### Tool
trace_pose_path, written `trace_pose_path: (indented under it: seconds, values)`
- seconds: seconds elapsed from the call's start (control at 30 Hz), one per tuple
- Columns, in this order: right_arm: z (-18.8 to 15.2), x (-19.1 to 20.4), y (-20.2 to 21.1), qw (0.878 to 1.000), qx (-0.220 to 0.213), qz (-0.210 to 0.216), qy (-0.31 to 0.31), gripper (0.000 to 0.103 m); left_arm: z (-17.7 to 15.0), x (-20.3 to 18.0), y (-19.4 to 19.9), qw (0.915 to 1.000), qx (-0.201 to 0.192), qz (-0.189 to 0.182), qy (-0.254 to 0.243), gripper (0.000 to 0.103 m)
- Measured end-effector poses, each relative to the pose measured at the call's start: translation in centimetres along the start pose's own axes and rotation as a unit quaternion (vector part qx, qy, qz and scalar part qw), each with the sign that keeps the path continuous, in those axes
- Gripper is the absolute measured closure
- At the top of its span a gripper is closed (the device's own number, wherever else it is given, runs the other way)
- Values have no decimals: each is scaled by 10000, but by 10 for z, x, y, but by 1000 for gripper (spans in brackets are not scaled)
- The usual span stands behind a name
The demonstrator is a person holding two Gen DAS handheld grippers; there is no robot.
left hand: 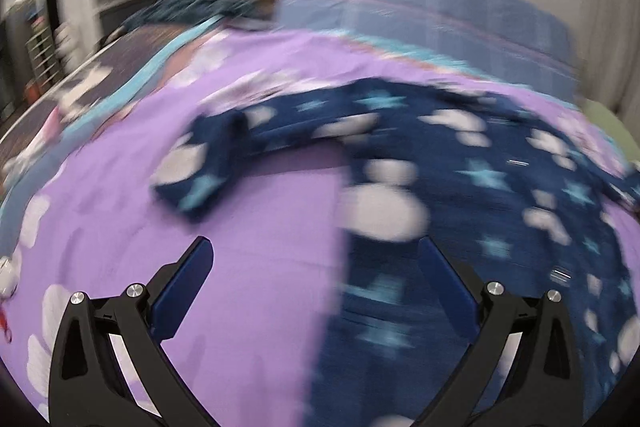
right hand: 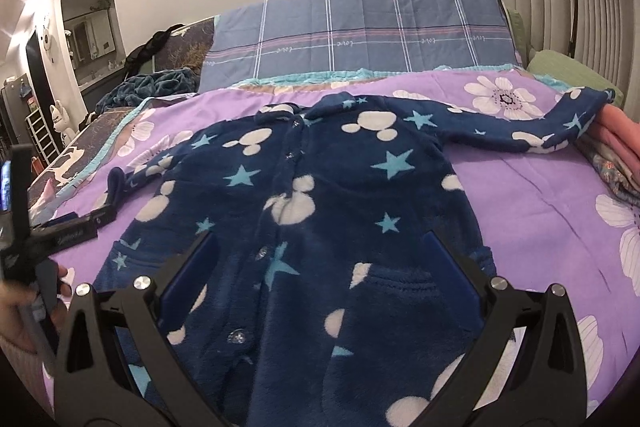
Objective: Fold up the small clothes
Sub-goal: 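Grasp the sleeve cuff nearest the left tool with the left tool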
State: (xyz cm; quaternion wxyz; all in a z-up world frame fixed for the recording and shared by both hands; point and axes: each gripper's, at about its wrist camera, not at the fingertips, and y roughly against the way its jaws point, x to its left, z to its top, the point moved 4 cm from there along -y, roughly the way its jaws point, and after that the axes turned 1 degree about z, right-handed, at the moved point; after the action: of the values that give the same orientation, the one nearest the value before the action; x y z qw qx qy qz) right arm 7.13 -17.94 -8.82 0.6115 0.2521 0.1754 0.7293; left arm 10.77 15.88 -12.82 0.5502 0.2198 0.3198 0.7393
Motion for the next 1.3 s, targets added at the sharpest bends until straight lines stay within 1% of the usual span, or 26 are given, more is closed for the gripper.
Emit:
trace_pose_path:
  seconds: [0.07, 0.17, 0.27, 0.33, 0.4, 0.43, 0.5, 0.53, 0.57, 0.6, 0.63, 0.67, 0.7, 0.77, 0.8, 0.87, 0.9, 1.0, 1.07, 1.2, 1.3]
  values:
    - [-1, -4, -4, 10000, 26, -50, -7, 2, 11, 33, -22, 9989, 140, 342, 281, 1]
    - [-4, -10, -13, 9998, 119, -101, -95, 2, 30, 62, -41, 9966, 147, 670, 460, 1]
    - [-6, -16, -23, 9993, 243, -104, -276, 2, 47, 74, -59, 9962, 189, 712, 461, 1]
    - [-5, -18, -28, 9987, 319, -81, -386, 2, 54, 74, -78, 9965, 343, 670, 363, 1]
    - [-3, -19, -31, 9985, 338, -84, -420, 2, 54, 73, -100, 9946, 601, 800, 263, 3]
    - [-3, -19, -31, 9986, 329, -92, -402, 2, 52, 74, -109, 9938, 700, 835, 218, 4]
    - [-1, -18, -31, 9990, 294, -134, -314, 2, 47, 76, -124, 9913, 875, 961, 187, 21]
    - [0, -18, -30, 9991, 281, -165, -269, 2, 45, 80, -130, 9907, 929, 962, 263, 24]
    - [1, -18, -30, 9992, 266, -197, -225, 2, 45, 84, -131, 9913, 901, 865, 415, 34]
    - [2, -18, -29, 9993, 245, -239, -176, 2, 46, 86, -129, 9913, 890, 840, 494, 51]
    - [3, -19, -29, 9993, 232, -274, -143, 2, 49, 89, -127, 9912, 887, 802, 561, 58]
    - [4, -20, -29, 9992, 221, -307, -112, 2, 53, 90, -124, 9915, 884, 756, 584, 73]
    - [6, -21, -28, 9992, 205, -329, -87, 2, 56, 89, -121, 9919, 881, 688, 596, 83]
    - [8, -24, -28, 9993, 163, -332, -98, 2, 69, 86, -107, 9936, 785, 577, 577, 91]
    - [9, -25, -27, 9993, 148, -325, -115, 2, 74, 83, -101, 9945, 711, 521, 572, 92]
    - [11, -28, -27, 9994, 116, -300, -156, 2, 93, 68, -76, 9976, 444, 219, 487, 92]
    - [11, -30, -28, 9994, 109, -292, -181, 2, 98, 62, -70, 9983, 381, 144, 425, 92]
    - [11, -35, -29, 9993, 108, -258, -241, 2, 122, 24, -40, 9999, 67, -141, -10, 92]
    - [12, -38, -29, 9993, 100, -237, -274, 2, 134, -9, -23, 9986, -89, -421, -310, 92]
    - [14, -44, -27, 9994, 30, -241, -240, 2, 149, -77, 1, 9908, -173, -1120, -745, 92]
    - [17, -51, -27, 9994, -17, -313, -176, 2, 154, -141, 11, 9798, -141, -1660, -1108, 92]
